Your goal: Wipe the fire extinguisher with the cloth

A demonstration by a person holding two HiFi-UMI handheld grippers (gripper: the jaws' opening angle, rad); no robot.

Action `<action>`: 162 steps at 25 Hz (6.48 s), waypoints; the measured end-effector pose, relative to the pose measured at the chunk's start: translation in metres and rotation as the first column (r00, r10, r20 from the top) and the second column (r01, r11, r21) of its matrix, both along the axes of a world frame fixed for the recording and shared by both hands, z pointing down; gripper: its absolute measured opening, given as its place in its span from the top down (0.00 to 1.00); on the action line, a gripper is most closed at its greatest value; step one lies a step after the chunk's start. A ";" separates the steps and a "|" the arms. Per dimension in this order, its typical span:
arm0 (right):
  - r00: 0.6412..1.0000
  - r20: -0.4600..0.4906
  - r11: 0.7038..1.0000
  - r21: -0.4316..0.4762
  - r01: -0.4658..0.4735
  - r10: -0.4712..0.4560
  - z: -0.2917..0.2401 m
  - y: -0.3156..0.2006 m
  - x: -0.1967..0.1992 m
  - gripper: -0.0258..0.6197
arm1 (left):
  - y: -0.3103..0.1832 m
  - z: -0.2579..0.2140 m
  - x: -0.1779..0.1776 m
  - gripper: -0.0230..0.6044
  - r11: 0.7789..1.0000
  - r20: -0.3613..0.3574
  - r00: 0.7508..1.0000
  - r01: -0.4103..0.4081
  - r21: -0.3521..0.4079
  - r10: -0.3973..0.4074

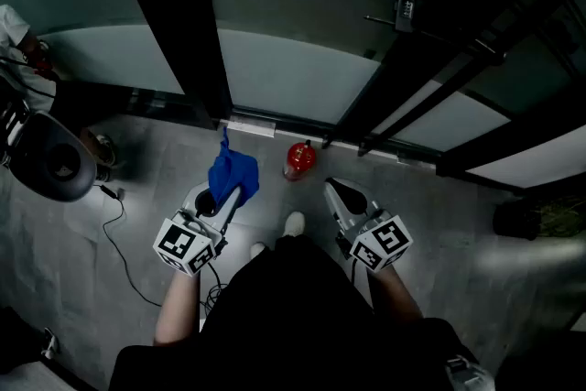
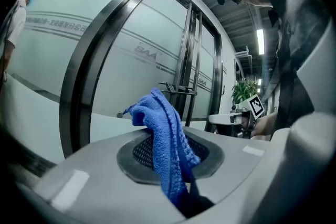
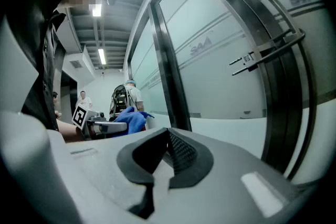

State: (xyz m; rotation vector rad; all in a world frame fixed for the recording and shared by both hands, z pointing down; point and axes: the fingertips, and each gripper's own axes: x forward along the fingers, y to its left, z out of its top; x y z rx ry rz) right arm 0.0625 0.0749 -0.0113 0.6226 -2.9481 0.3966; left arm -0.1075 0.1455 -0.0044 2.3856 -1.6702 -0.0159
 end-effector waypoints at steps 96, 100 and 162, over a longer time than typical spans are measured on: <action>0.871 -0.112 0.878 0.041 -0.477 0.479 0.530 -0.268 0.032 0.96 | -0.236 0.610 0.100 0.85 0.680 0.850 0.048 -0.624 -0.385 0.525; 0.874 -0.106 0.880 0.034 -0.474 0.475 0.530 -0.268 0.030 0.96 | -0.230 0.611 0.104 0.84 0.672 0.843 0.057 -0.634 -0.384 0.535; 0.855 -0.180 0.856 -0.099 -0.507 0.486 0.532 -0.234 0.032 0.96 | -0.322 0.774 0.084 0.85 0.601 0.573 0.274 -0.605 -0.522 0.773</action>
